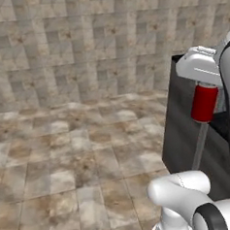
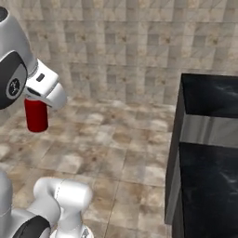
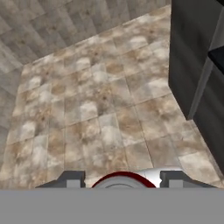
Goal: Move the drinks to the dining counter.
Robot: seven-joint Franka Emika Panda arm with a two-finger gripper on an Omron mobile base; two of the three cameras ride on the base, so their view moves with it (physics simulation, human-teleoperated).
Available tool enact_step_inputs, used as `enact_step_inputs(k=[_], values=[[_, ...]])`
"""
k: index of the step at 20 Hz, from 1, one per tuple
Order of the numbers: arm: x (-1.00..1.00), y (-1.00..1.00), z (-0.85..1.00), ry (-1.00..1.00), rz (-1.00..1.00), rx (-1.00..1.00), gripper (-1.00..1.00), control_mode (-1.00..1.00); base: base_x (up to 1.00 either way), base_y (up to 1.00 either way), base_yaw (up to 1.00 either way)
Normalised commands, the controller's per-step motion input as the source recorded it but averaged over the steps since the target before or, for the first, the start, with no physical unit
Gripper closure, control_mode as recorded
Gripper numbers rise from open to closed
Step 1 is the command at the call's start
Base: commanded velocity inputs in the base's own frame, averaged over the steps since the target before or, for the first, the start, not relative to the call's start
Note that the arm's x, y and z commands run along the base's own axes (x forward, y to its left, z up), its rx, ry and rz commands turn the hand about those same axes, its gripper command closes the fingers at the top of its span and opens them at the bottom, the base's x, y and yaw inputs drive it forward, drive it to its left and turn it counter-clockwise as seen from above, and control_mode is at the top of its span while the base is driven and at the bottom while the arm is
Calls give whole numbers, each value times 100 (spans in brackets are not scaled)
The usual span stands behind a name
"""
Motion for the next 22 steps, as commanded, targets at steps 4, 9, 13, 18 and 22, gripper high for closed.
enact_step_inputs(k=[4, 9, 13, 18, 22], values=[[0, 0, 0, 0, 0, 0, 100, 100, 100, 0, 0], [0, 0, 0, 0, 0, 0, 100, 100, 100, 0, 0], [0, 0, 0, 0, 0, 0, 100, 100, 100, -15, -17], [0, 0, 0, 0, 0, 0, 100, 100, 39, -15, -81], [0, 0, 0, 0, 0, 0, 100, 100, 0, 0, -100]])
